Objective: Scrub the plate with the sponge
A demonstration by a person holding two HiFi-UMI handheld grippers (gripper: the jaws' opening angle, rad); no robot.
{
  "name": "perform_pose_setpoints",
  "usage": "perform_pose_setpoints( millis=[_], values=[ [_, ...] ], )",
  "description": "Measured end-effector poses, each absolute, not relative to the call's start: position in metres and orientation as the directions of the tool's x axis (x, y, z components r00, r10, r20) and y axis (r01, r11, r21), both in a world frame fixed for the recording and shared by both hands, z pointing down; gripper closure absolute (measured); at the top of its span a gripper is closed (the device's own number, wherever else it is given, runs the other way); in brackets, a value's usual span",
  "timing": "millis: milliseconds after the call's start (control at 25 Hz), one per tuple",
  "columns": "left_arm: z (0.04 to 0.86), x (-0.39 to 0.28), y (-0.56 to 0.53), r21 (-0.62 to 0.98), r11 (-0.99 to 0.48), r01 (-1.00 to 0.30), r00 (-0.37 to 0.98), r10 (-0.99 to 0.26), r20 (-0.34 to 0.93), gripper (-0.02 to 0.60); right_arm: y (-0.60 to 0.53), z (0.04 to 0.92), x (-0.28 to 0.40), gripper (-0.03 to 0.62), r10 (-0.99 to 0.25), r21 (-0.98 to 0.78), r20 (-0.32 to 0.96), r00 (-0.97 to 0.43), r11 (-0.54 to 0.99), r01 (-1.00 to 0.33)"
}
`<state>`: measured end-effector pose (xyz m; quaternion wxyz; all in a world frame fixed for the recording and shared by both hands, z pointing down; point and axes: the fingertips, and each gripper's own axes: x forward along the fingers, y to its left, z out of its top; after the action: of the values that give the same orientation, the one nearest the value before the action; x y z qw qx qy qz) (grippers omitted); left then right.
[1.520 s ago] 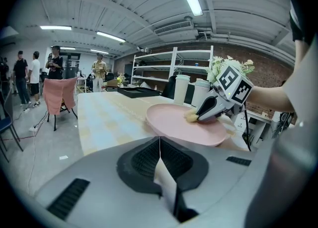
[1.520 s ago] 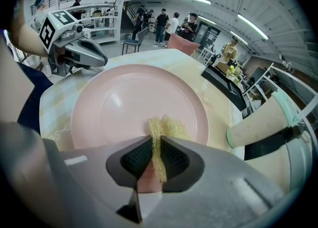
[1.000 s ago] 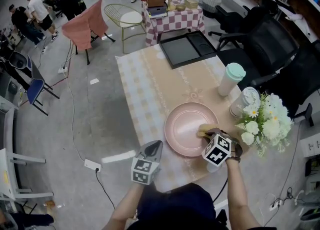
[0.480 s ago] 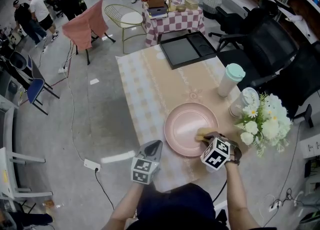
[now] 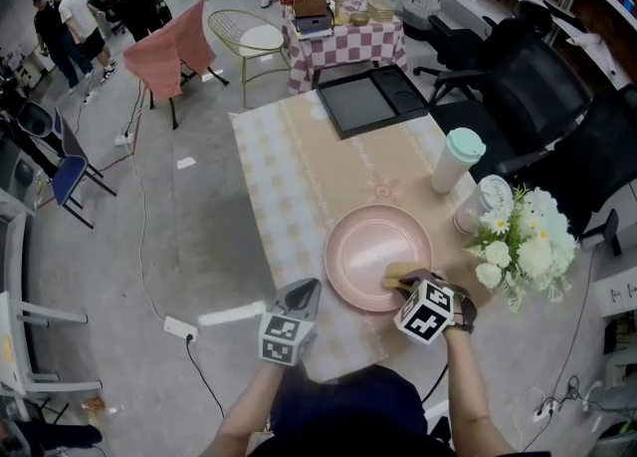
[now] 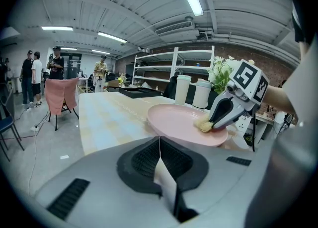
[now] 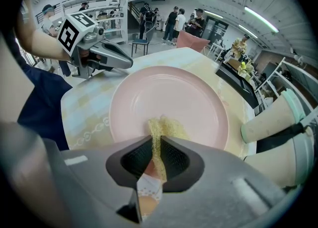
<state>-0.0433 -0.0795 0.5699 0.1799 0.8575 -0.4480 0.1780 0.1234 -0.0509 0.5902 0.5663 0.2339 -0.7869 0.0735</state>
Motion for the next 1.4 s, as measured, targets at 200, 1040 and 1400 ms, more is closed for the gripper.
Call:
perform_pose_setpoints(
  millis=[200,1040,1400],
  values=[
    [0.57,-0.043,-0.079,0.157,-0.527,-0.835,0.531,-0.698,0.481,0.569,-0.046,0.586,0.12,0.543,-0.277,0.132,0.922,-0.27,0.881,-0.454],
    [0.533,-0.052,-0.09,0.259,-0.428,-0.866,0.499,-0.765,0.406,0.569,-0.036,0.521,0.11,0.543,-0.471,0.141,0.765,-0.439,0.788,-0.6],
    [0.481,-0.045,-0.089,0.178,-0.473,-0.863,0.505,-0.816,0.282,0.569,-0.046,0.458,0.088,0.545,-0.677,0.122,0.48,-0.558,0.682,-0.722]
  ],
)
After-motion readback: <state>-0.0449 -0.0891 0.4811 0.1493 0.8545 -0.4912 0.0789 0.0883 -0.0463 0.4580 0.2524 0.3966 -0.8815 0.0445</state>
